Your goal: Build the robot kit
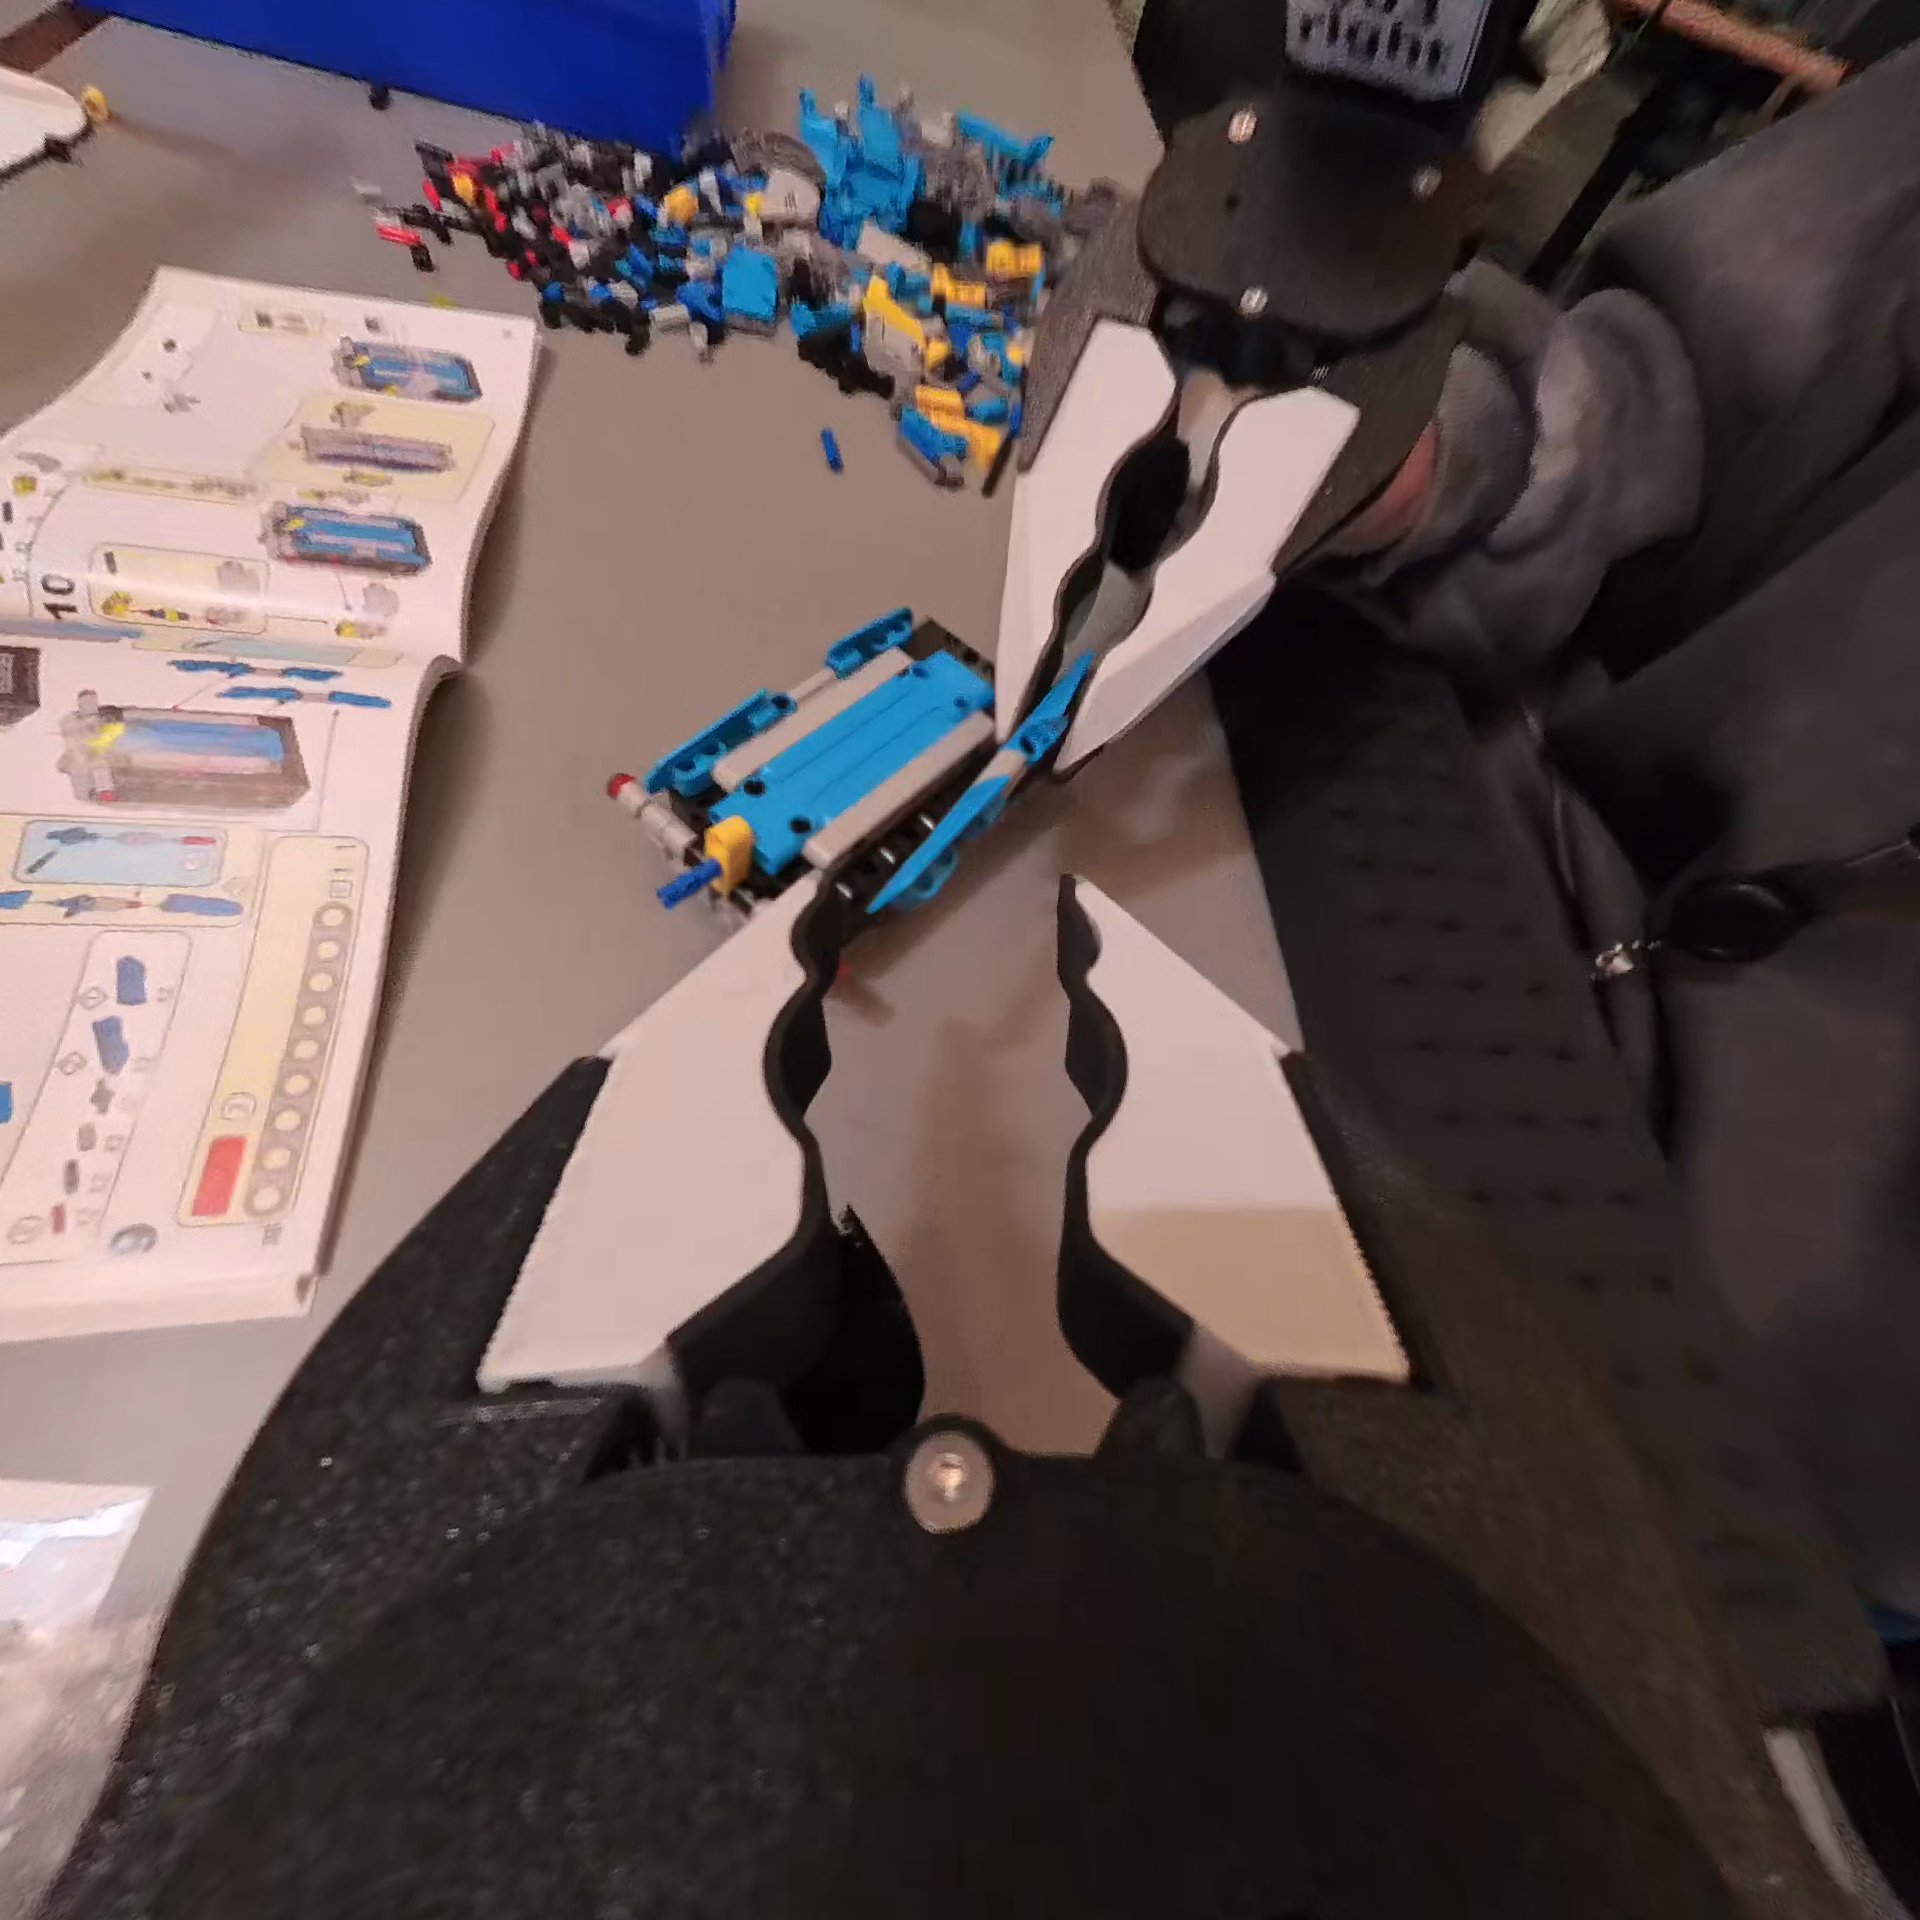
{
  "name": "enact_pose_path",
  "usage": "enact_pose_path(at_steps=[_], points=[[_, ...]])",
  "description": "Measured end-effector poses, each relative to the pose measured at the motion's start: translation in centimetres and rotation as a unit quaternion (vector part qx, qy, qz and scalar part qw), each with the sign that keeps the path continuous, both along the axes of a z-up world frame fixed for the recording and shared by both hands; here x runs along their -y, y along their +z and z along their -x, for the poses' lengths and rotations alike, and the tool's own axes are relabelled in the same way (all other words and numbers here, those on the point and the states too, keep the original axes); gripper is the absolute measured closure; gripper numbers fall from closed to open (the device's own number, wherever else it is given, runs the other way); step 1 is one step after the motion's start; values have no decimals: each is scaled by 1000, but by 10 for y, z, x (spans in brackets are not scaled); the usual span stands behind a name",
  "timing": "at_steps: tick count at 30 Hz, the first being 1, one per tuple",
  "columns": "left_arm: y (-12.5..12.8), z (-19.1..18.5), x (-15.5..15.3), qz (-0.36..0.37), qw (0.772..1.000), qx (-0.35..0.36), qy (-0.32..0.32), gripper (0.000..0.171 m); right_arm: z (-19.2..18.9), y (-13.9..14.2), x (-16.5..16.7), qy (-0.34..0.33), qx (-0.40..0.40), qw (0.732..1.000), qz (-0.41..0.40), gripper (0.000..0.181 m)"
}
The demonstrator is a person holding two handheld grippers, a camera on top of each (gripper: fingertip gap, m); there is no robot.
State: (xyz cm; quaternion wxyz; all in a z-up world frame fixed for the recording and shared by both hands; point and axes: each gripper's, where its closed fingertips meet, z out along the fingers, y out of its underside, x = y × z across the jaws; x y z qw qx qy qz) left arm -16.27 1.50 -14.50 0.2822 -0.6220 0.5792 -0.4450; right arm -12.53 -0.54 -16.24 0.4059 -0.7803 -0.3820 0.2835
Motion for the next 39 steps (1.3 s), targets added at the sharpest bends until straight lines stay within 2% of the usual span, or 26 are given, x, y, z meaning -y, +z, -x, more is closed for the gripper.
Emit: enact_pose_path(at_steps=[3, 4, 5, 8, 12, 14, 15, 18, 20, 25, 27, 29, 32, 35, 37, 39], points=[[7, -5, -14, 34, 996, 81, 20, 131, 0, -8, -7, -8, 0, 1000, -5, 172], [7, -3, -17, 46, 995, 88, 25, 131, 0, -10, -6, -6, 2, 1000, -2, 172], [4, 0, -15, 48, 995, 83, 21, 131, -1, -11, -8, -10, 4, 1000, -6, 172], [-2, 4, -10, -5, 997, 81, 19, 137, -1, -5, -8, -8, -14, 1000, -11, 172], [-3, 1, 4, -23, 997, 74, -3, 138, 6, 4, 3, 27, -42, 999, -17, 172], [-6, 0, 6, -47, 997, 69, -4, 154, 10, 3, 8, 43, -34, 998, -26, 172], [-5, 0, 9, -54, 996, 71, -10, 159, 10, 1, 8, 44, -24, 998, -30, 172], [-1, 0, 15, -71, 994, 80, -19, 161, 8, 0, 8, 42, -16, 998, -39, 172], [0, 0, 17, -79, 993, 82, -17, 163, 3, 5, 0, 16, -28, 998, -45, 172], [18, -8, 3, -118, 983, 126, 55, 166, -32, 36, -27, -90, -92, 988, -88, 155], [30, -10, 2, -136, 976, 148, 83, 165, -51, 45, -34, -143, -108, 978, -102, 156], [39, -12, -6, -162, 964, 162, 133, 165, -60, 46, -33, -168, -126, 974, -83, 162], [45, -19, -6, -202, 950, 163, 175, 165, -49, 36, -26, -152, -161, 975, -14, 163], [38, -33, 1, -244, 941, 140, 189, 165, -29, 35, -17, -116, -206, 971, 38, 151], [31, -42, 8, -270, 937, 121, 188, 165, -19, 37, -12, -98, -218, 970, 49, 142], [25, -45, 10, -297, 930, 101, 193, 165, -18, 43, -10, -96, -235, 966, 41, 143]])
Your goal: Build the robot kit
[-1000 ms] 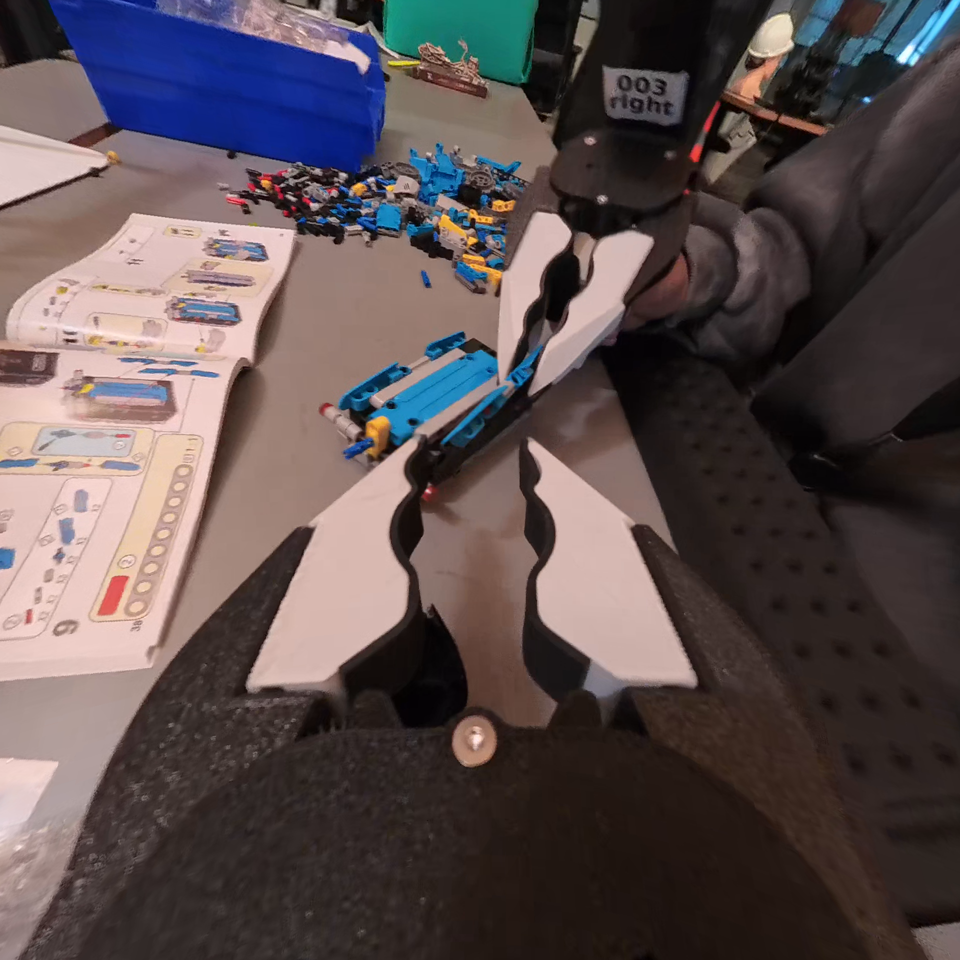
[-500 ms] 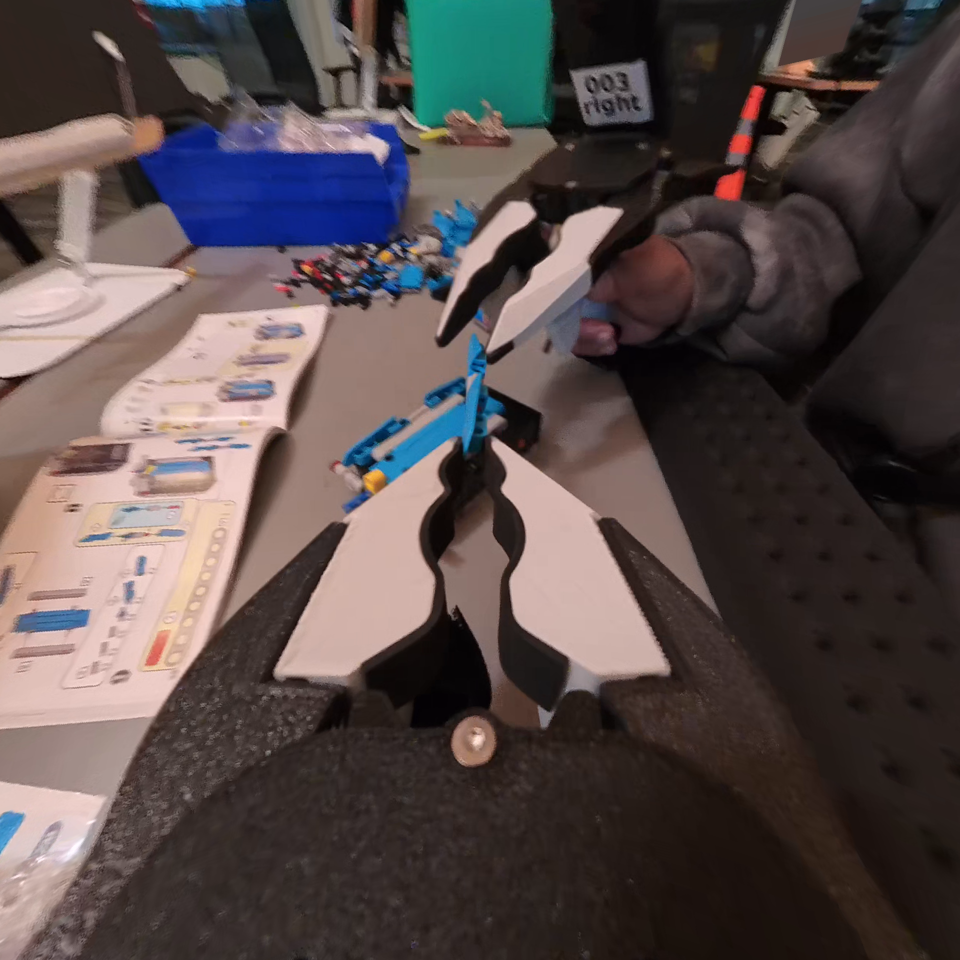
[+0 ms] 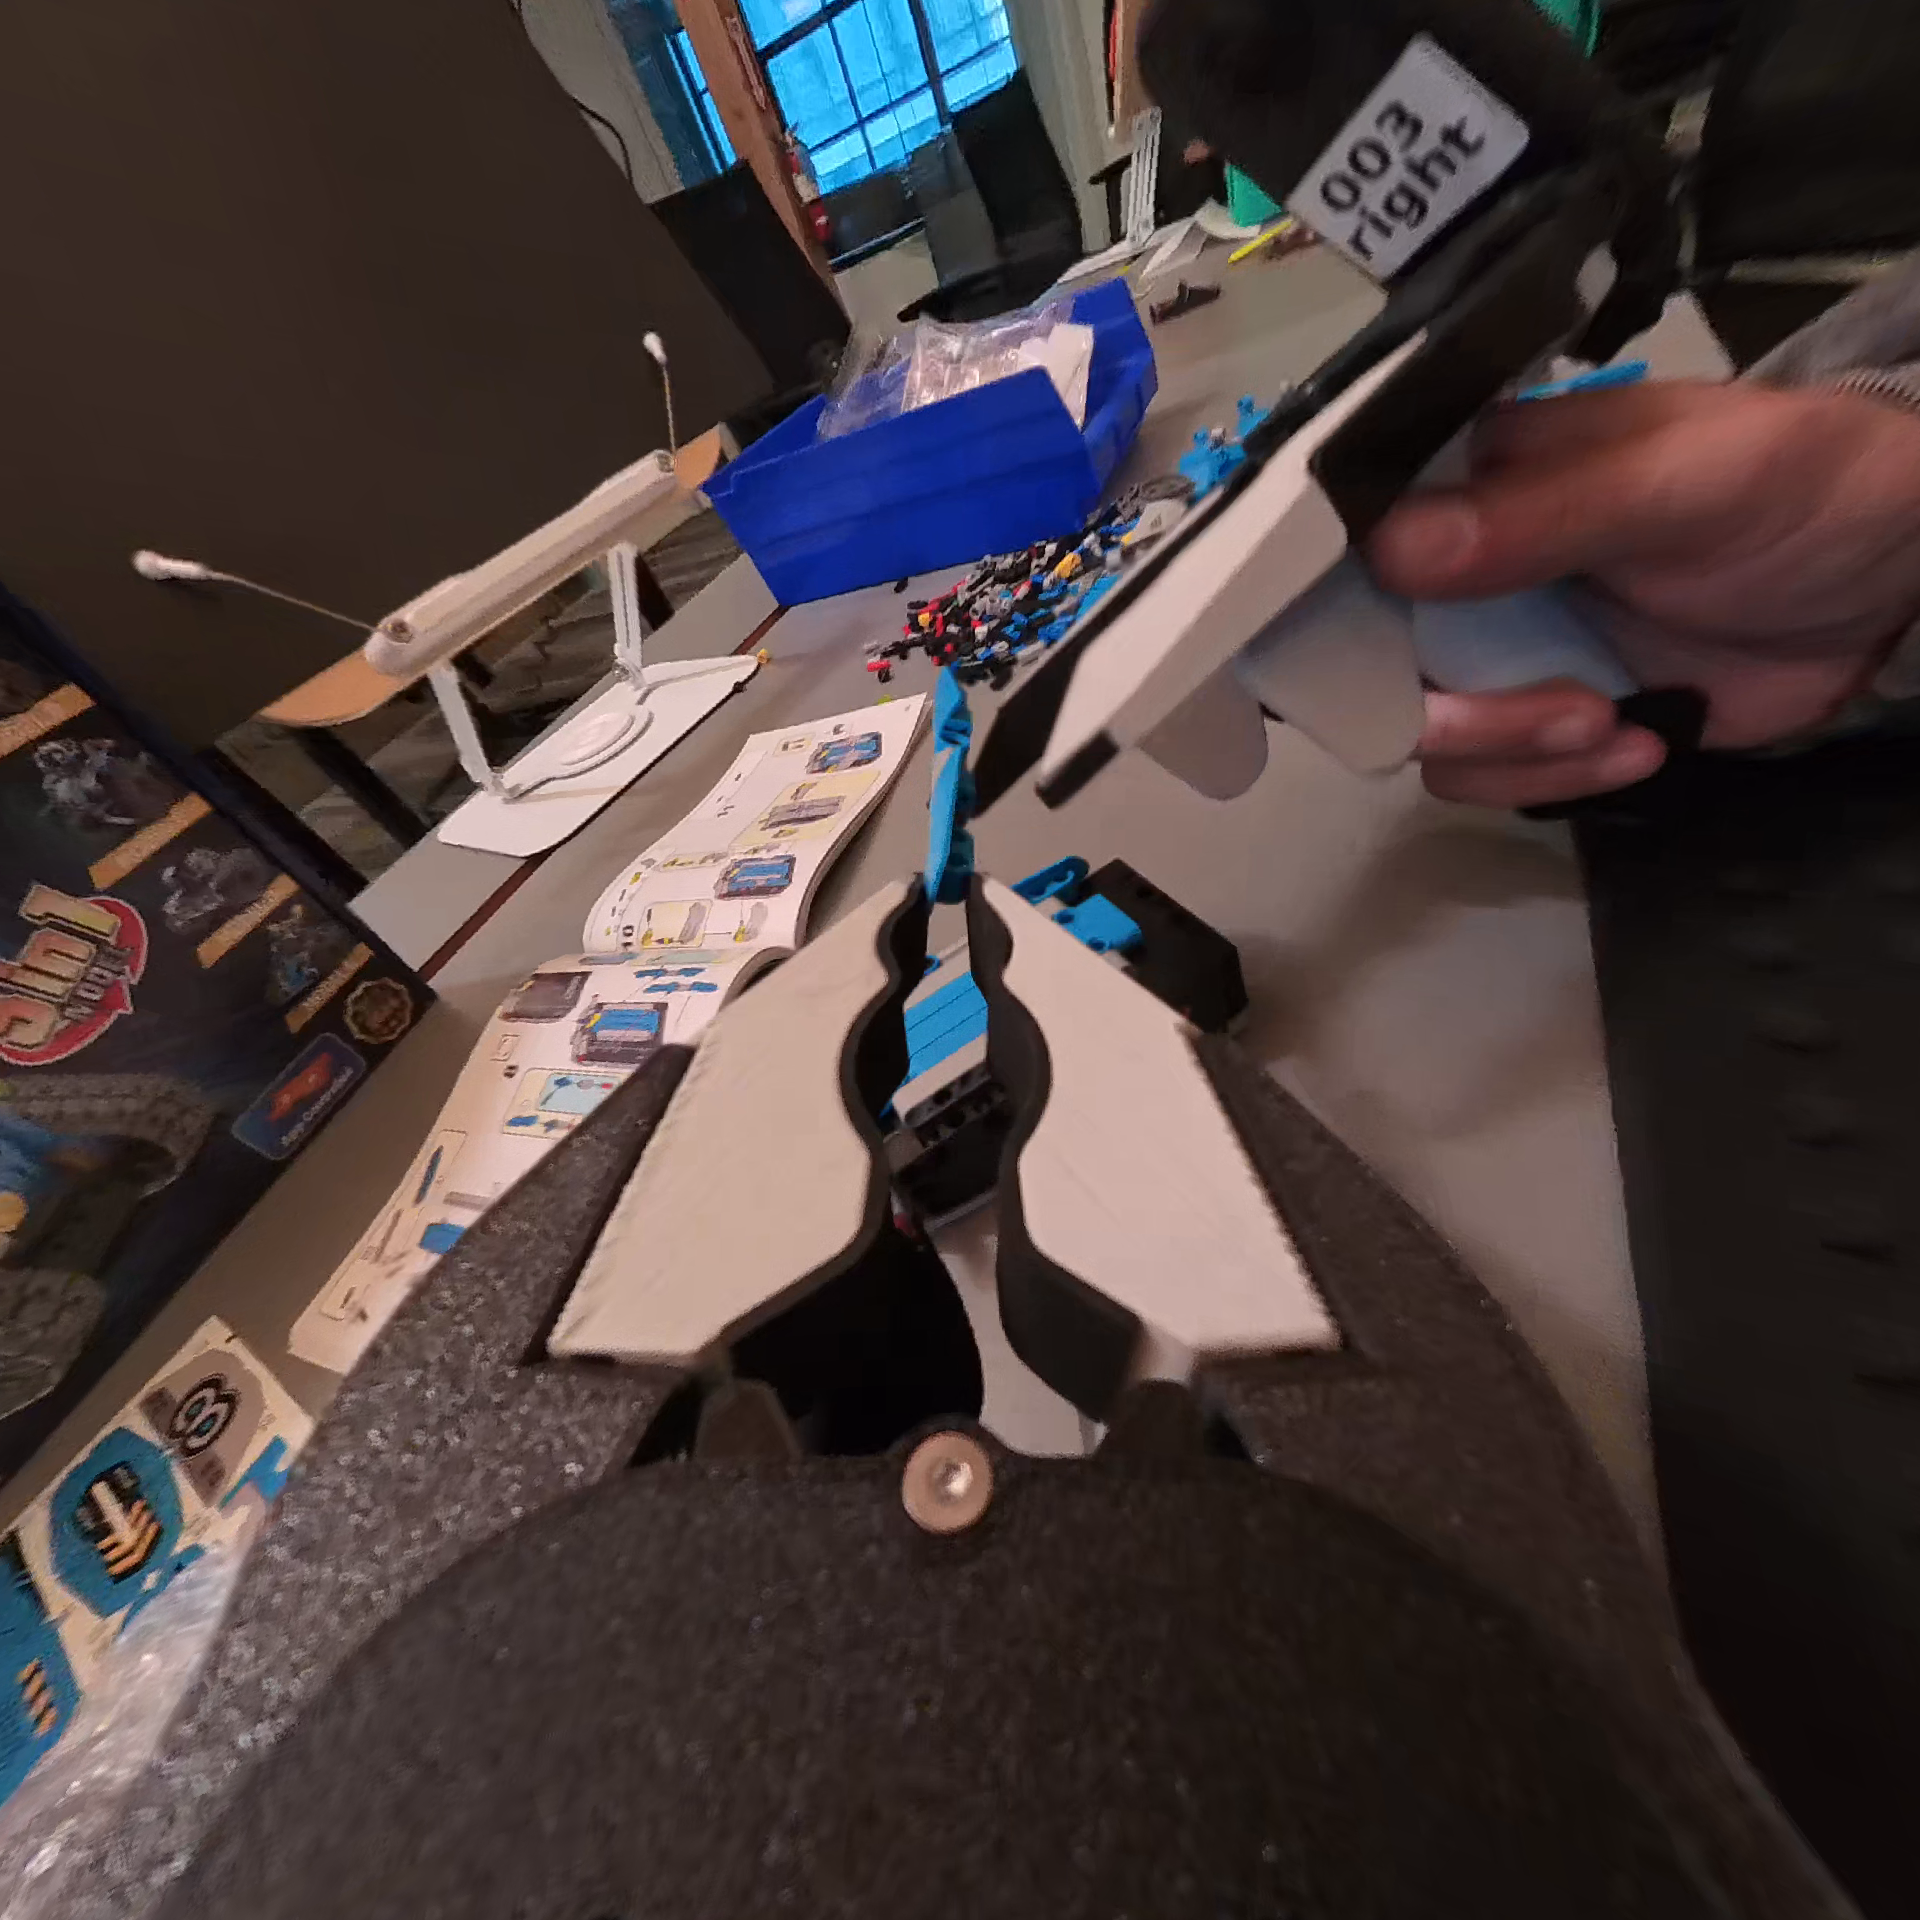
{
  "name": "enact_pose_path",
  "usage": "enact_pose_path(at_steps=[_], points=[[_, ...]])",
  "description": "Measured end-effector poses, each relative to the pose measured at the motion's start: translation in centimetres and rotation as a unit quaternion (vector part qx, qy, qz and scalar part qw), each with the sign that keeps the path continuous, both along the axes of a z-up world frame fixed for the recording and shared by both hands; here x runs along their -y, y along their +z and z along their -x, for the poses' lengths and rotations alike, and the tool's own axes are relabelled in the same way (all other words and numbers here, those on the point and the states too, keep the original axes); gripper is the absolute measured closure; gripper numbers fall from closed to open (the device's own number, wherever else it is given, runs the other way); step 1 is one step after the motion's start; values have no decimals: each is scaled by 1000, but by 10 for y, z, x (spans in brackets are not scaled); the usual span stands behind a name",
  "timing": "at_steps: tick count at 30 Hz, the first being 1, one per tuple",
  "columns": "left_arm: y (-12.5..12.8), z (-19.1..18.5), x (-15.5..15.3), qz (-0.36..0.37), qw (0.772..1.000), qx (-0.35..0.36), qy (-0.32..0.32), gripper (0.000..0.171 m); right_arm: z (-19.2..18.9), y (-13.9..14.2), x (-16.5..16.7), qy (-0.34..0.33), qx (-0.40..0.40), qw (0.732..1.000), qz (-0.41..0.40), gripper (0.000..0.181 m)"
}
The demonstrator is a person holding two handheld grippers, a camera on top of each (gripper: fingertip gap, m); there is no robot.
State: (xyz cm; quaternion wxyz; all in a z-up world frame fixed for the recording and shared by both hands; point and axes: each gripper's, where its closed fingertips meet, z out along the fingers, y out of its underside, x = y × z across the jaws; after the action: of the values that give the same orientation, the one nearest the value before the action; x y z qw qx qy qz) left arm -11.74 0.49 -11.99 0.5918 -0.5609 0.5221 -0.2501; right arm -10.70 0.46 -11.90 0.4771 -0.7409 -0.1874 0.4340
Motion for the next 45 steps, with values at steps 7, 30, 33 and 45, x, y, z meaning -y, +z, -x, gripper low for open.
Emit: enact_pose_path(at_steps=[7, 30, 33, 45], points=[[-14, -9, 11, -117, 991, -68, 23, 165, -4, 4, 0, 1, -58, 998, 33, 143], [-32, 16, 4, -11, 993, -106, -53, 146, -28, -34, -9, 5, 163, 986, -18, 181], [-39, 32, -23, 174, 981, -73, -38, 121, -28, -27, -11, 3, 145, 989, -31, 180], [-85, 35, -26, 188, 965, -181, 5, 147, -26, -30, -9, 16, 133, 991, -17, 179]])
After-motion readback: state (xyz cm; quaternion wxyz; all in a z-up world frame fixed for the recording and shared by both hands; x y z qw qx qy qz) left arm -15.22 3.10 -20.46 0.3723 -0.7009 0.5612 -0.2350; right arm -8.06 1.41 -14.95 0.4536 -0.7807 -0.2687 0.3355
